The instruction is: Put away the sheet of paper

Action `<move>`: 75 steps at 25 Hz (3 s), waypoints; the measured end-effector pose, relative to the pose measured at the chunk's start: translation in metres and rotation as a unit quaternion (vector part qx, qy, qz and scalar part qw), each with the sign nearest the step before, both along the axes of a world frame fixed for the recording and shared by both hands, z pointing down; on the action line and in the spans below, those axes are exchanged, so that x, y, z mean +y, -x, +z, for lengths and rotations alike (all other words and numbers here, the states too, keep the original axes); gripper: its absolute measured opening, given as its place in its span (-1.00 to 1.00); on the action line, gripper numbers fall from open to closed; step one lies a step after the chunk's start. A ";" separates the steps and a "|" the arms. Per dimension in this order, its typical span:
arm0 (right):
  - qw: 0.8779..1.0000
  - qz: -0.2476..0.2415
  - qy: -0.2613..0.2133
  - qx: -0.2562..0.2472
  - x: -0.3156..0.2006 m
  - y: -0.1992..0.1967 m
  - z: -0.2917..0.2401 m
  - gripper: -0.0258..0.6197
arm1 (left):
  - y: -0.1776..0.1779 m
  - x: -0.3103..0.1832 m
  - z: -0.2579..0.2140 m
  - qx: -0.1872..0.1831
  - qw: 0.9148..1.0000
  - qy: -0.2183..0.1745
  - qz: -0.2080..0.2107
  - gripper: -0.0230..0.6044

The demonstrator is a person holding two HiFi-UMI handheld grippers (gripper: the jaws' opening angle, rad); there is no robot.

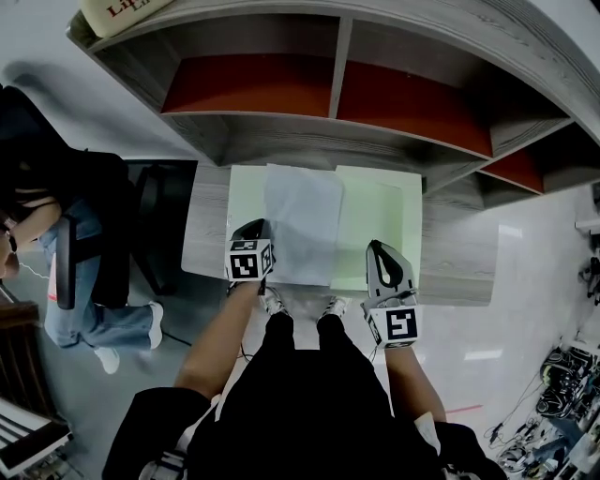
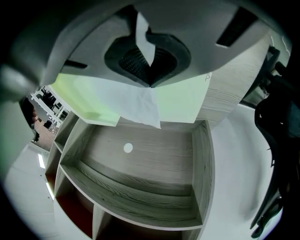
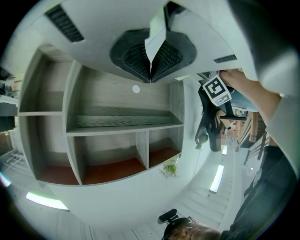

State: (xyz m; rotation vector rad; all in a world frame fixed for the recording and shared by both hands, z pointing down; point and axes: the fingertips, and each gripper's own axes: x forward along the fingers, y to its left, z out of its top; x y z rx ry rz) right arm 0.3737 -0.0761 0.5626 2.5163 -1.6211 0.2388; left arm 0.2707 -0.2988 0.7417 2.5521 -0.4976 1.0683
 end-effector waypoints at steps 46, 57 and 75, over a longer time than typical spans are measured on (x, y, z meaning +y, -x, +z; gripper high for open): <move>1.000 0.014 -0.009 -0.009 0.064 -0.053 0.018 -0.84 | -0.117 0.174 0.021 -0.010 0.986 0.106 0.130 -0.69; 0.999 -0.041 -0.032 0.010 0.006 -0.019 -0.009 -0.84 | -0.056 0.084 -0.072 0.085 0.994 -0.015 0.061 -0.43; 0.977 -0.144 -0.135 0.086 -0.101 0.070 -0.150 -0.85 | 0.035 0.041 -0.300 0.361 0.919 -0.151 0.041 -0.90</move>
